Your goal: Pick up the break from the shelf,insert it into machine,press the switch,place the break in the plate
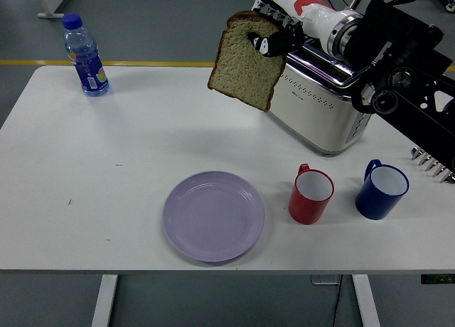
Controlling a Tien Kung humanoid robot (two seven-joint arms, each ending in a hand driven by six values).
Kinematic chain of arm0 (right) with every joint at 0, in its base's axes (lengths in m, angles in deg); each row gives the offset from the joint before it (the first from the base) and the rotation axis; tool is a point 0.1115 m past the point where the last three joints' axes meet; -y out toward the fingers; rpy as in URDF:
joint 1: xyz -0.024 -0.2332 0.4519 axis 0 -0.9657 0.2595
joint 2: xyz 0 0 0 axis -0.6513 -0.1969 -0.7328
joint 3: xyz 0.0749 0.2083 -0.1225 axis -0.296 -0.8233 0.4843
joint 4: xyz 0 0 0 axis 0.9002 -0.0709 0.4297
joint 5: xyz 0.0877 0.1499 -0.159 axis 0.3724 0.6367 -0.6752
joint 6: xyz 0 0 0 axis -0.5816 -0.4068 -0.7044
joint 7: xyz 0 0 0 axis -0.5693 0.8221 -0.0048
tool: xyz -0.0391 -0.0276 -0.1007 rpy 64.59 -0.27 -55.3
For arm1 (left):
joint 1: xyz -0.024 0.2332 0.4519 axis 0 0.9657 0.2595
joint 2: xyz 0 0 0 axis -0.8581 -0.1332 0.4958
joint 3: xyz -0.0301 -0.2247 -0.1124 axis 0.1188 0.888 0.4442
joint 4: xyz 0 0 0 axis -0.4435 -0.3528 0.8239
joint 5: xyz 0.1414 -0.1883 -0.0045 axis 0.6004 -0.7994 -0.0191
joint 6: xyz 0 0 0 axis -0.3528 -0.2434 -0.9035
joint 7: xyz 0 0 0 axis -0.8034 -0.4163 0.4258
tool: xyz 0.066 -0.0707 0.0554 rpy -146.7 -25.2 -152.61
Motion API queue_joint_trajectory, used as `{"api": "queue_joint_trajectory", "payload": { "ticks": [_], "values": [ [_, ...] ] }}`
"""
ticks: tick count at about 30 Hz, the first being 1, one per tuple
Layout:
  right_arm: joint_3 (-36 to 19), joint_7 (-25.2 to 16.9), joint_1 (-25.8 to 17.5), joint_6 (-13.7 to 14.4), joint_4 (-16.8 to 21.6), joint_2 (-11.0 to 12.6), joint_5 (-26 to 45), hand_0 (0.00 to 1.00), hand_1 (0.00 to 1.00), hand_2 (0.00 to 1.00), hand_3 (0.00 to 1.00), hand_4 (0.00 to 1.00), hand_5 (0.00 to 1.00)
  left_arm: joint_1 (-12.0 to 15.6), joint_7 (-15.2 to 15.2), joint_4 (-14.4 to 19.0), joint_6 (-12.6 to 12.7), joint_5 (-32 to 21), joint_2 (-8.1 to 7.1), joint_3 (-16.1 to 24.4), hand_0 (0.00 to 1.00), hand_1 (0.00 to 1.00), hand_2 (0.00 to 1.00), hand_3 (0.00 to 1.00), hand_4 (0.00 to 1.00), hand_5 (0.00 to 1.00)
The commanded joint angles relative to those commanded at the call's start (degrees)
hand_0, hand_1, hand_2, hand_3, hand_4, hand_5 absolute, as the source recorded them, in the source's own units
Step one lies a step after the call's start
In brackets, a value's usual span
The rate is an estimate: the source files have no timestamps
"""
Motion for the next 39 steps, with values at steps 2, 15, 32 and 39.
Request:
{"api": "queue_joint_trajectory", "payload": {
  "ticks": [2, 15, 32, 39],
  "values": [
    [1.4, 0.3, -1.8, -0.2, 2.7, 0.8, 4.2, 0.255, 0.271, 0.347, 0.488, 0.434, 0.002, 0.1, 0.0, 0.0, 0.0, 0.2, 0.06, 0.1, 0.657, 0.570, 0.580, 0.606, 0.318, 0.991],
    [9.7, 0.4, -7.7, -0.6, 6.4, 0.5, 14.8, 0.247, 0.266, 0.343, 0.489, 0.430, 0.002, 0.7, 0.1, 0.0, -0.2, 1.4, 0.32, 0.7, 0.656, 0.569, 0.582, 0.605, 0.314, 0.993],
    [12.8, -0.7, -12.1, 1.1, 1.8, -5.9, 16.5, 0.232, 0.260, 0.338, 0.491, 0.444, 0.002, 0.4, 0.0, 0.0, -0.2, 0.9, 0.42, 0.3, 0.656, 0.569, 0.582, 0.603, 0.309, 0.992],
    [12.7, -2.3, -12.5, 1.9, -1.9, -9.1, 15.9, 0.229, 0.256, 0.337, 0.493, 0.445, 0.002, 0.2, 0.0, 0.0, -0.2, 0.8, 0.50, 0.1, 0.655, 0.568, 0.581, 0.603, 0.308, 0.992]
  ]
}}
